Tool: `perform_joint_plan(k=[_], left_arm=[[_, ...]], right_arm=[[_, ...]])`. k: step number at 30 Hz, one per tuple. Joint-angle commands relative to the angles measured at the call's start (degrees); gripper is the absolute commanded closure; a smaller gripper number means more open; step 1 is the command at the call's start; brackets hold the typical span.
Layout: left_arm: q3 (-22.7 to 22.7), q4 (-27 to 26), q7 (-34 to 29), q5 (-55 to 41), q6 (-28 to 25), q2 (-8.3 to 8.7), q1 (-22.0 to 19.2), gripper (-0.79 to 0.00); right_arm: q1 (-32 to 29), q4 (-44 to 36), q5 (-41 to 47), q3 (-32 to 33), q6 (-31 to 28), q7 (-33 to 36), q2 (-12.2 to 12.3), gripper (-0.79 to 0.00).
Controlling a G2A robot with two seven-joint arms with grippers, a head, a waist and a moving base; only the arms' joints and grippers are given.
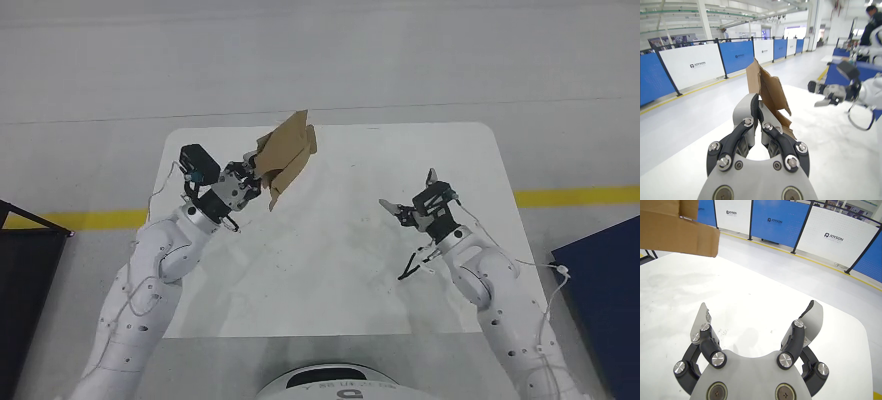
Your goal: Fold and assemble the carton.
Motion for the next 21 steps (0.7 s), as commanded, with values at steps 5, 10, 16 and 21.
perform_joint_plan(k=[5,10,16,21], left_arm=[[-0.02,-0.46,0.33,0.39,0.10,0.01,0.46,0.000],[0.87,1.57,-0.63,-5.00,0.82,-0.36,-0.17,0.000],[7.62,4.41,-11.19,-14.50,-3.93,-1.47,-8.63,0.000],[11.69,7.28,-17.09,-21.85,-3.70,-2.48,-14.69,0.000]], right_arm=[[-0.24,0.10,1.68,0.44,-1.44,-0.99,0.05,-0.785],[1.12,-0.47,-3.29,-1.34,-4.35,-2.00,0.22,-0.785],[1.68,-4.84,-20.88,-10.15,-6.63,-10.56,0.30,-0.785],[2.58,-3.92,-30.01,-16.48,2.20,-16.26,-0.38,-0.785]])
